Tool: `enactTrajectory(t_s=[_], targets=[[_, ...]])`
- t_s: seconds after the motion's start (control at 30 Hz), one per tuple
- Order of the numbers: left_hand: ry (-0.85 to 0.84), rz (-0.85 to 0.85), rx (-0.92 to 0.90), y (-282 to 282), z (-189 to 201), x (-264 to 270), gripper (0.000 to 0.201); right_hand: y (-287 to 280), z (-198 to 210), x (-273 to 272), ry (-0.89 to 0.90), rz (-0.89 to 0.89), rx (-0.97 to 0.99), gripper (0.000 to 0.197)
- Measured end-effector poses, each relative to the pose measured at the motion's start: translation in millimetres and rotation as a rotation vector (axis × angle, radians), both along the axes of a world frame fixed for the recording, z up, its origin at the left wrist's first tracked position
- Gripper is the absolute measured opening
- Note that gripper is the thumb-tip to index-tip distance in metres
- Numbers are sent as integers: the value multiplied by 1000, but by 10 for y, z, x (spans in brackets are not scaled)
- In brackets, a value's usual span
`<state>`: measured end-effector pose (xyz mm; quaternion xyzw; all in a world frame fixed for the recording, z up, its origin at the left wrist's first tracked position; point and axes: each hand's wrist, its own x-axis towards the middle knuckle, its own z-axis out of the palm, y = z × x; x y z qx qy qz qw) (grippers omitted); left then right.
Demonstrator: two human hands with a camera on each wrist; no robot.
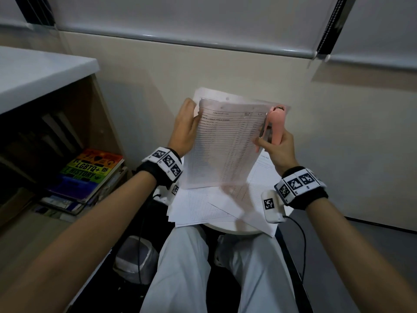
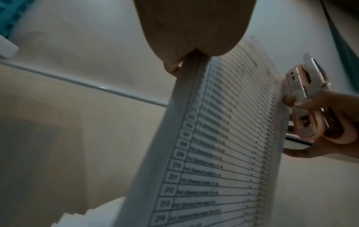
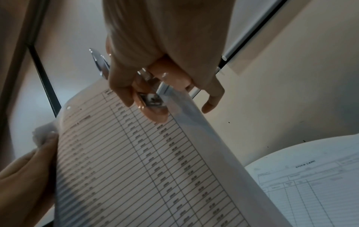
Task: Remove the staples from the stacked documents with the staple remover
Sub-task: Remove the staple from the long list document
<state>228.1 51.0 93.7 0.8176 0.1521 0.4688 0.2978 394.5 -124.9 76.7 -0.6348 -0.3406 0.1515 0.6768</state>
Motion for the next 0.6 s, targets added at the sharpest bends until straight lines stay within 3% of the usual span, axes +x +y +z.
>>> enactTrajectory(t_s=[0.23, 0.4, 0.6], targets=[[-236, 76, -52, -191, -67, 128, 42, -10, -60, 33, -55, 28, -80, 59], [-162, -74, 214, -24, -12, -10, 14, -70, -50, 77, -48, 13, -74, 60], [62, -246, 550, 190, 160, -45, 42, -115, 0, 123, -91, 35, -85, 60]])
